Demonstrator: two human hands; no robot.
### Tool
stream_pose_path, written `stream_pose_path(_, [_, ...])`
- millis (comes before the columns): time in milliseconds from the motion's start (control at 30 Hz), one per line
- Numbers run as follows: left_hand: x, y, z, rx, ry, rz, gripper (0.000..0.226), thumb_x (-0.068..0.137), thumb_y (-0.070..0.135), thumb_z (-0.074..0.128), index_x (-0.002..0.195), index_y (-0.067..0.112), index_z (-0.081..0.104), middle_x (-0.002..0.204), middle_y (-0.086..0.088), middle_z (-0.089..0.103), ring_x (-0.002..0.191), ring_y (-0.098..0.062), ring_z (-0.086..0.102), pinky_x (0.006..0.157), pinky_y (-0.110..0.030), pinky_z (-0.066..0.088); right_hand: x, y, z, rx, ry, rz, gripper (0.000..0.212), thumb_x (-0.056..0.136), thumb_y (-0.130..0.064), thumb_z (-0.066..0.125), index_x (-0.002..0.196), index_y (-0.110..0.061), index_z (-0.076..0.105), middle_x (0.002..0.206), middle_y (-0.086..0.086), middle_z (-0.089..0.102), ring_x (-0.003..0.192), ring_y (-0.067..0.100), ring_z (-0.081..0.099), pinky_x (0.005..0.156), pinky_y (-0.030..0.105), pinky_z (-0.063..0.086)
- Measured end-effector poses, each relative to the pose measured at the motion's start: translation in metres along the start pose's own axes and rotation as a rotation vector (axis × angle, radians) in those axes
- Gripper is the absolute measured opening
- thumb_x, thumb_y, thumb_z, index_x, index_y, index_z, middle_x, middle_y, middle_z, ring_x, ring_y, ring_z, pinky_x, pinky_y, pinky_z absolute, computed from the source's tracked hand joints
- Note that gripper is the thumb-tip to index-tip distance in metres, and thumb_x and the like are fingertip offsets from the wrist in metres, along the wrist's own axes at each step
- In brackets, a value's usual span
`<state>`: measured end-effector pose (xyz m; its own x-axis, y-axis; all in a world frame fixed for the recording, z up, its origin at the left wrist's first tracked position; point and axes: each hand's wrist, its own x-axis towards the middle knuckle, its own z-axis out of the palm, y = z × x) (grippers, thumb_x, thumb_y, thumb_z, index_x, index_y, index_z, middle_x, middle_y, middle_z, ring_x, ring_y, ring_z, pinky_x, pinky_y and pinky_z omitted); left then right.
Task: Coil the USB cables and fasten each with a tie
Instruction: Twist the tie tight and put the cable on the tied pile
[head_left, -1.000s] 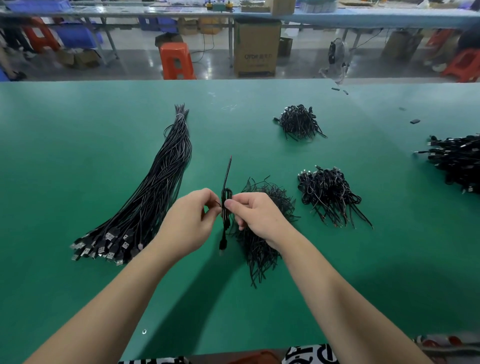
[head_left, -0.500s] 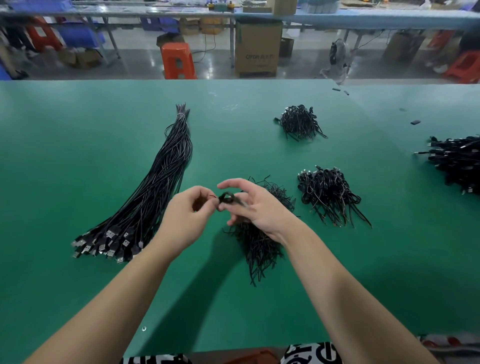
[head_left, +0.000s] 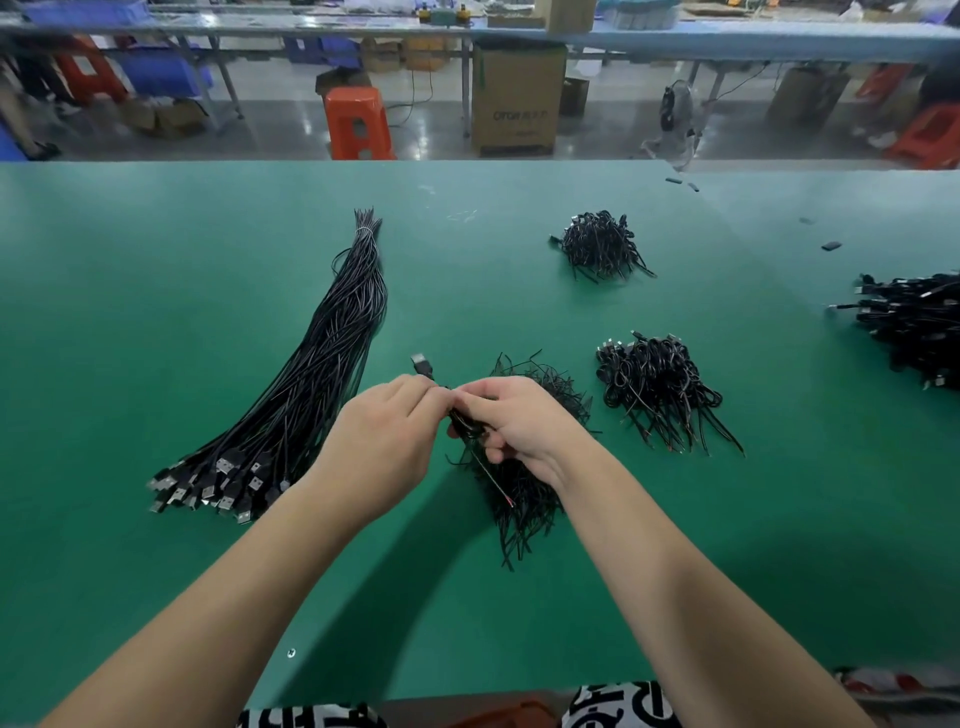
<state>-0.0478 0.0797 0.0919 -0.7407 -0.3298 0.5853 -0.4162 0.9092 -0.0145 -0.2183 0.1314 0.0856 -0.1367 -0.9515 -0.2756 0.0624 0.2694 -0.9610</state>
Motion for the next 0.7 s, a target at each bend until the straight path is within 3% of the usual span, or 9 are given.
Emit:
stream_pose_path(67, [0.0,0.003,-0.002,-0.134,0.002,-0.147,0.007,0.089,0.003,0.063,0.091,0.008,0.066,0.082,-0.003,0.063,0.07,-0.026,0.061,0.061,-0.038,0.052,0.001,0.001,-0.001,0.028,0.041,-0.04,0.008,0.1,-0.018,0.062,0.103,-0.013,0.067,0.073,0.006,0.065,0.042,0.01,0.039,0.042,0.024,0.041])
stream_pose_path(133, [0.001,0.005,-0.002,-0.349,0.013,-0.406,0.01,0.092,0.007,0.063,0.086,0.016,0.064,0.076,0.009,0.06,0.066,-0.009,0.055,0.063,-0.026,0.047,0.001,0.001,-0.003,0.077,-0.005,-0.129,0.012,0.101,-0.011,0.057,0.109,-0.016,0.064,0.078,0.008,0.071,0.046,0.013,0.046,0.048,0.028,0.048])
stream_pose_path(233, [0.008,-0.001,0.001,-0.805,-0.021,-0.836,0.019,0.093,0.01,0.065,0.077,0.019,0.064,0.055,0.012,0.052,0.049,-0.004,0.04,0.049,-0.018,0.033,-0.002,0.0,-0.006,0.022,-0.125,-0.258,0.026,0.096,-0.004,0.064,0.115,-0.021,0.066,0.089,0.006,0.072,0.062,0.02,0.055,0.061,0.031,0.055])
stream_pose_path(300, [0.008,-0.002,-0.001,-1.109,-0.04,-0.996,0.022,0.094,0.007,0.064,0.073,0.014,0.064,0.052,0.009,0.049,0.048,-0.008,0.038,0.048,-0.019,0.033,-0.002,-0.001,-0.005,-0.096,-0.08,-0.298,0.024,0.092,-0.008,0.07,0.106,-0.028,0.072,0.09,0.01,0.07,0.069,0.023,0.052,0.06,0.029,0.052])
stream_pose_path(367, [0.006,0.0,-0.002,-1.23,-0.084,-1.035,0.022,0.094,0.008,0.063,0.073,0.011,0.065,0.053,0.005,0.047,0.048,-0.011,0.037,0.05,-0.022,0.034,-0.001,-0.002,-0.005,-0.203,0.014,-0.301,0.015,0.09,-0.021,0.075,0.093,-0.035,0.073,0.079,0.016,0.066,0.061,0.02,0.047,0.057,0.026,0.044])
stream_pose_path(433, [0.006,0.002,0.0,-1.129,-0.093,-1.0,0.021,0.094,0.009,0.064,0.074,0.012,0.064,0.054,0.005,0.048,0.049,-0.011,0.038,0.052,-0.024,0.033,0.0,-0.001,-0.006,-0.241,0.066,-0.272,0.007,0.09,-0.029,0.075,0.091,-0.035,0.071,0.065,0.003,0.059,0.052,0.015,0.044,0.054,0.025,0.041])
stream_pose_path(500, [0.006,0.004,0.002,-0.795,-0.068,-0.85,0.016,0.093,0.01,0.065,0.078,0.014,0.064,0.059,0.009,0.052,0.051,-0.005,0.04,0.053,-0.021,0.034,0.001,0.001,-0.003,-0.192,0.053,-0.23,0.003,0.094,-0.026,0.07,0.092,-0.027,0.071,0.063,-0.002,0.058,0.053,0.018,0.04,0.049,0.028,0.039])
stream_pose_path(600, [0.002,0.007,-0.001,-0.377,-0.019,-0.437,0.009,0.092,0.003,0.063,0.087,0.01,0.063,0.075,0.005,0.057,0.064,-0.009,0.05,0.063,-0.026,0.045,0.0,0.003,0.0,-0.1,-0.006,-0.143,0.014,0.099,-0.023,0.062,0.095,-0.016,0.073,0.073,0.007,0.069,0.051,0.018,0.034,0.045,0.025,0.035])
stream_pose_path(700, [-0.003,0.004,0.0,-0.15,-0.048,-0.093,0.007,0.089,-0.002,0.06,0.088,0.003,0.065,0.079,-0.009,0.06,0.066,-0.029,0.056,0.062,-0.039,0.049,0.0,0.004,-0.004,-0.013,-0.031,-0.031,0.017,0.1,-0.022,0.062,0.109,-0.009,0.067,0.072,0.007,0.072,0.045,0.01,0.029,0.041,0.021,0.031])
